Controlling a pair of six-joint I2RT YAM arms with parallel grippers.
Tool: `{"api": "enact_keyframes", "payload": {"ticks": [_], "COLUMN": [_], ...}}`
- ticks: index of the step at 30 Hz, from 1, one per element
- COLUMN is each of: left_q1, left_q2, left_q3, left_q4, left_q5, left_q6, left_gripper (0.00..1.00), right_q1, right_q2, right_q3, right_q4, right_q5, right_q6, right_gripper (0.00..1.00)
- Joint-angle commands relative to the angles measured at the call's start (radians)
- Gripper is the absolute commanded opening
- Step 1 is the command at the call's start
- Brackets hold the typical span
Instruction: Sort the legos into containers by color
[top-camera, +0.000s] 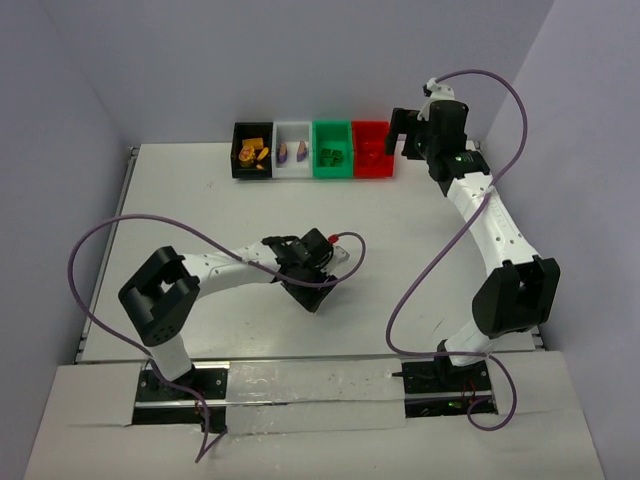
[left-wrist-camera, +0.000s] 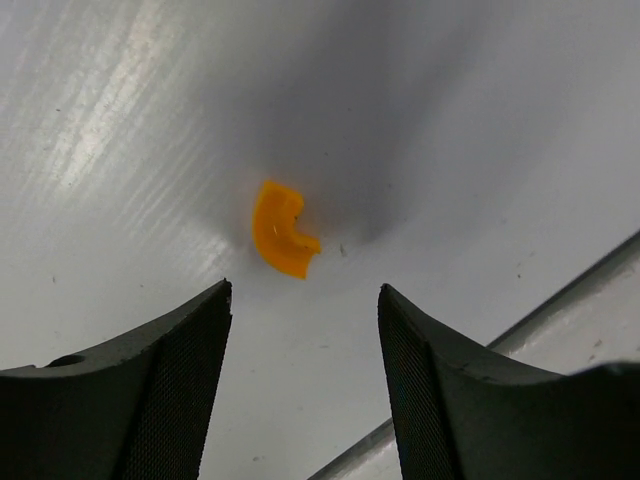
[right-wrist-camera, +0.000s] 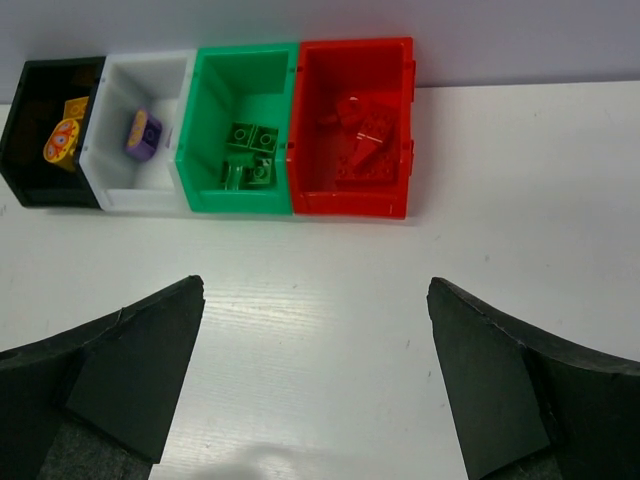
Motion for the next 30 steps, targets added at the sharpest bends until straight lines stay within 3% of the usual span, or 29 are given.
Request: {"api": "enact_keyframes", "payload": {"ticks": [1, 20, 27, 30], "left_q1": [-0.002, -0.003, -0.003, -0.003], "left_q2": [0.042, 0.167, 0.142, 0.072], "left_q3": [0.056, 0.058, 0.032, -0.007], "left_q4": [0.039, 0.076, 0.050, 0.071], "left_q5": [-0.061, -0.068, -0.096, -0.108], "left_q6": [-0.052, -0.053, -0.010, 0.033], "left_gripper": [0.63, 0.45, 0.32, 0.22], "right_q1": [-0.008, -0.007, -0.009, -0.008], "right_q2": [-0.015, -0.008, -0.005, -0.005], "right_q3": [0.002, 0.012, 0.015, 0.006], "right_q4": [0.018, 0.015, 0.014, 0.016], "right_q5": [-0.016, -0.037, -0.037, -0.045], "right_q6": [0.019, 0.027, 0.021, 0.020], "right_gripper": [1.00, 1.00, 1.00, 1.00]}}
